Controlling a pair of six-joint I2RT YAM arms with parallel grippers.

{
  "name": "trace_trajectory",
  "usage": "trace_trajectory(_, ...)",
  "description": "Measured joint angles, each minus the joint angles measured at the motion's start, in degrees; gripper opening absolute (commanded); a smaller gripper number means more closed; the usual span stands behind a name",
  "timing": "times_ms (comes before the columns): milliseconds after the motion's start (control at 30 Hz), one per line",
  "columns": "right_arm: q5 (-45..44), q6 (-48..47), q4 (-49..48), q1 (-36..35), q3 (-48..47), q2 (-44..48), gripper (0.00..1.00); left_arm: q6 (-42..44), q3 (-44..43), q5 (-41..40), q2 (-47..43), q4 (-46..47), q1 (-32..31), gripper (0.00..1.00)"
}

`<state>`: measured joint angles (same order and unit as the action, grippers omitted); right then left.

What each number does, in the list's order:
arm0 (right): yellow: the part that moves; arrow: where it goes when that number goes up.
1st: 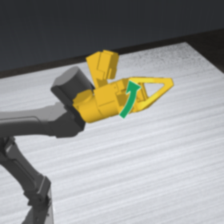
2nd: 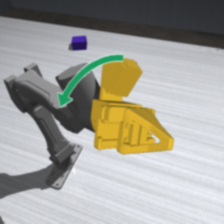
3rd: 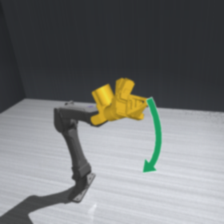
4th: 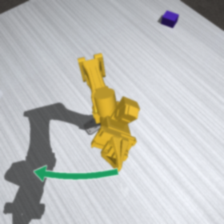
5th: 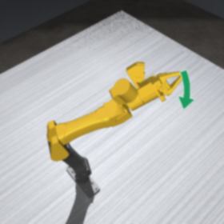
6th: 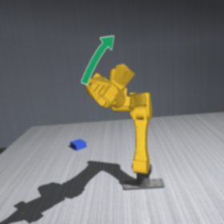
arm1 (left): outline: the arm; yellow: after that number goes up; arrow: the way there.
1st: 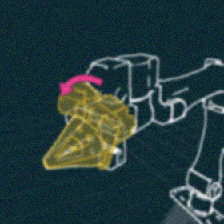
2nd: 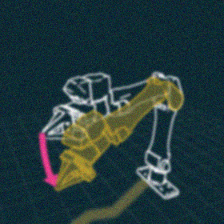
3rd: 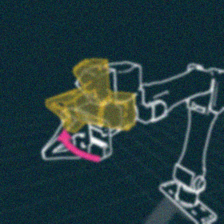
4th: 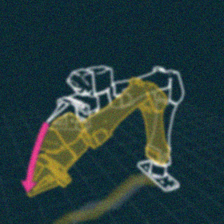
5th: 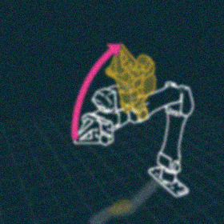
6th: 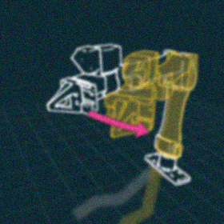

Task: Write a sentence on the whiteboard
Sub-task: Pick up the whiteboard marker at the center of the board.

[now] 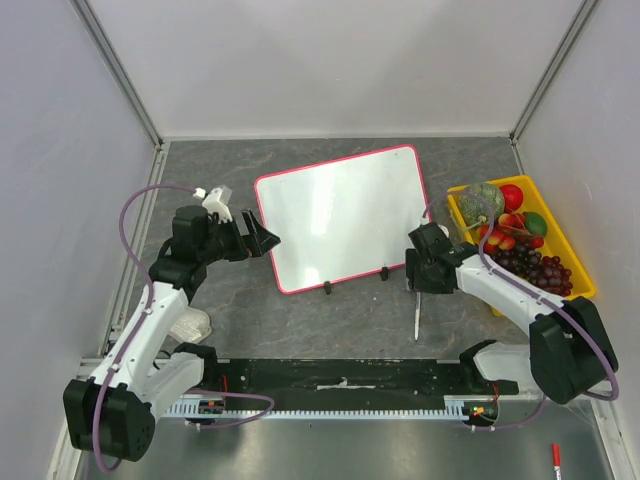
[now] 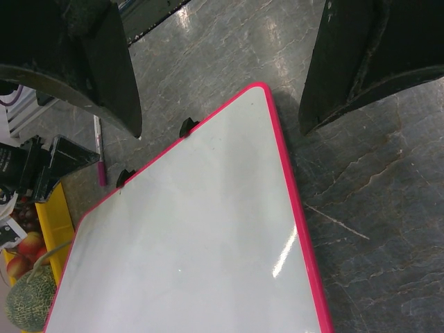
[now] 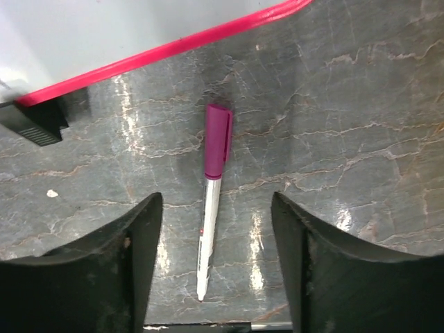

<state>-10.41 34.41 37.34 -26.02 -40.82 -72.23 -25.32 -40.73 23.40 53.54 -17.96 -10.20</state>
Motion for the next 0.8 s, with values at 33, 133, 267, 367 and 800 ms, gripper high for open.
trace_trajectory(33, 0.07, 0.04, -0.26, 0.0, 0.26, -0.48, 0.62, 0.07, 0.0, 0.17, 0.13, -0.02, 0.0, 0.98)
trace_trajectory(133, 0.24, 0.59, -1.14, 0.0, 1.29, -2.4, 0.56, 0.2, 0.0, 0.48, 0.31, -0.22, 0.0, 0.97)
trace_trajectory(267, 0.61, 1.29, -3.21, -0.04, 3.1, -4.63, 0.44, 0.28, 0.0, 0.74, 0.31, -0.42, 0.0, 0.97)
trace_trajectory(367, 1.11, 1.75, -4.79, -0.13, 3.32, -4.87, 0.16, 0.31, -0.02, 0.76, 0.31, -0.52, 0.0, 0.97)
trace_trajectory(800, 3.74, 2.03, -6.49, -0.39, 3.58, -3.58, 0.0, 2.67, -3.76, 1.36, -0.11, -4.48, 0.0, 0.93)
